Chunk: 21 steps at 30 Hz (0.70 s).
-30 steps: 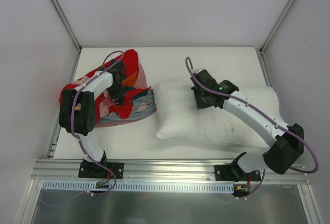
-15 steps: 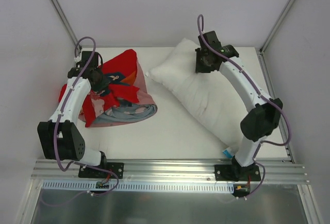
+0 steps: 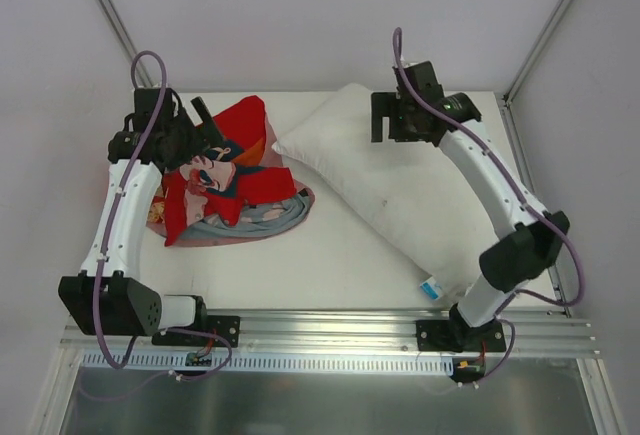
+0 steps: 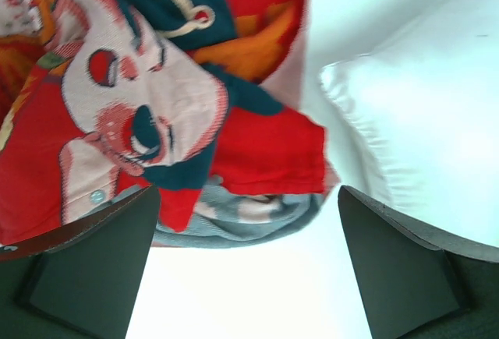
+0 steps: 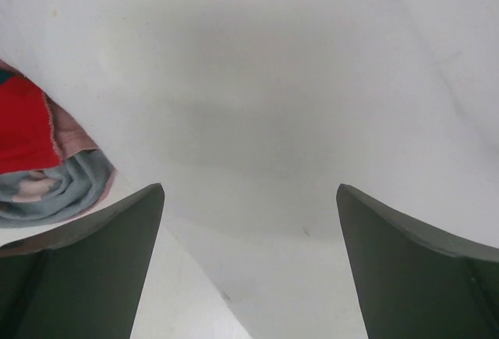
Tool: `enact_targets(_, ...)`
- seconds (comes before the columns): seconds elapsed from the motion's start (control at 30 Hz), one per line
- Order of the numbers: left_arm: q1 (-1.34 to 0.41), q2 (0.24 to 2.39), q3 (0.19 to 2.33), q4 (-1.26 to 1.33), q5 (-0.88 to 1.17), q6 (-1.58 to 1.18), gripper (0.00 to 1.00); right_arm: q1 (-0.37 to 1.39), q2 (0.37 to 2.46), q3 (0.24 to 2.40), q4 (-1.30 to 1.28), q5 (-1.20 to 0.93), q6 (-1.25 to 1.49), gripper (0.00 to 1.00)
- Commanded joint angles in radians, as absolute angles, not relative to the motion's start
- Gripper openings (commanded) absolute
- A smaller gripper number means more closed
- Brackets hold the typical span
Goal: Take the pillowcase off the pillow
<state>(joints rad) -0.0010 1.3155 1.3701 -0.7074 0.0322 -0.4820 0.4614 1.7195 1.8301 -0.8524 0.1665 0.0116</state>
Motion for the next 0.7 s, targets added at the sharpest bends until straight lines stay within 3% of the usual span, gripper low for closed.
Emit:
enact_targets(0.0, -0.006, 1.259, 1.448, -0.712, 0.155, -0.475, 0.99, 0.454, 1.524, 1.713, -0.851, 0.325, -0.045, 0.96)
enact_targets(0.33, -0.055, 1.195, 1.477, -0.710, 0.247, -0.479, 0.99, 0.454, 1.008, 1.196, -0.787, 0.563, -0.031, 0.96)
enact_targets(0.47, -0.063, 1.210, 1.494, -0.710, 0.267, -0.495, 0.99, 0.453, 0.821, 1.095, -0.830, 0.539, 0.027, 0.96)
enact_targets(0.67, -0.083, 1.221, 1.482, -0.712, 0.282, -0.506, 0.99, 0.453, 0.718, 1.025, -0.864, 0.546, 0.089, 0.96)
